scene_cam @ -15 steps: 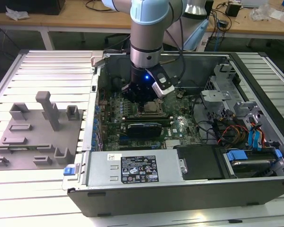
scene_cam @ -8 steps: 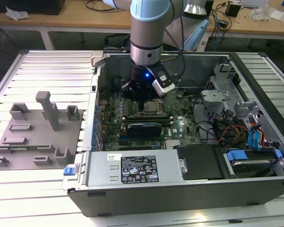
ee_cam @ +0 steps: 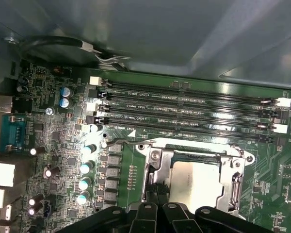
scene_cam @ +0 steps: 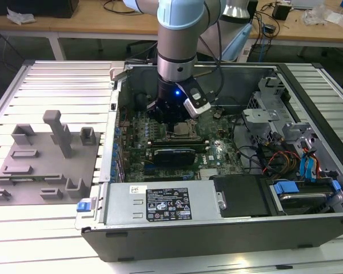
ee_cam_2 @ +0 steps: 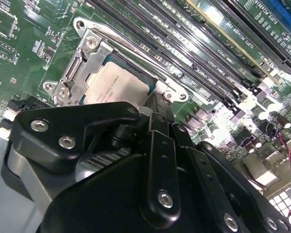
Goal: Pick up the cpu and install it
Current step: 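Close the cpu cover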
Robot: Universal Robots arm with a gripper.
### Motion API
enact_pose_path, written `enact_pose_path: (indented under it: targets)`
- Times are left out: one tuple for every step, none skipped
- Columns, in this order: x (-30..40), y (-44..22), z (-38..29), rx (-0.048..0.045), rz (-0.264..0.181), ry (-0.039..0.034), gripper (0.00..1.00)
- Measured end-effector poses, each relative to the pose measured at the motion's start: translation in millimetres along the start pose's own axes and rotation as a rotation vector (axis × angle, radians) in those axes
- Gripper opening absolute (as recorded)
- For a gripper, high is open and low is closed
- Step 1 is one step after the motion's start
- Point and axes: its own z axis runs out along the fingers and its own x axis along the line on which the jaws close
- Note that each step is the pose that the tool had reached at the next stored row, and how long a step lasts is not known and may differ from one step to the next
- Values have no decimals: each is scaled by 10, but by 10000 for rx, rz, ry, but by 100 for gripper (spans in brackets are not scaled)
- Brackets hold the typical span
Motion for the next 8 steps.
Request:
enact_pose_path:
  targets:
    - [0,0,3,-11,0,-5,11]
    - [-1,1,6,-28,0,-11,11]
    - [-1,1,8,-46,0,-17,11]
    - [-1,1,9,-68,0,-24,11]
    - [-1,2,11,-82,0,-29,11]
    - [-1,2,12,-100,0,-36,11]
    - [0,2,13,-114,0,-41,11]
    - [-1,3,16,-143,0,-53,11]
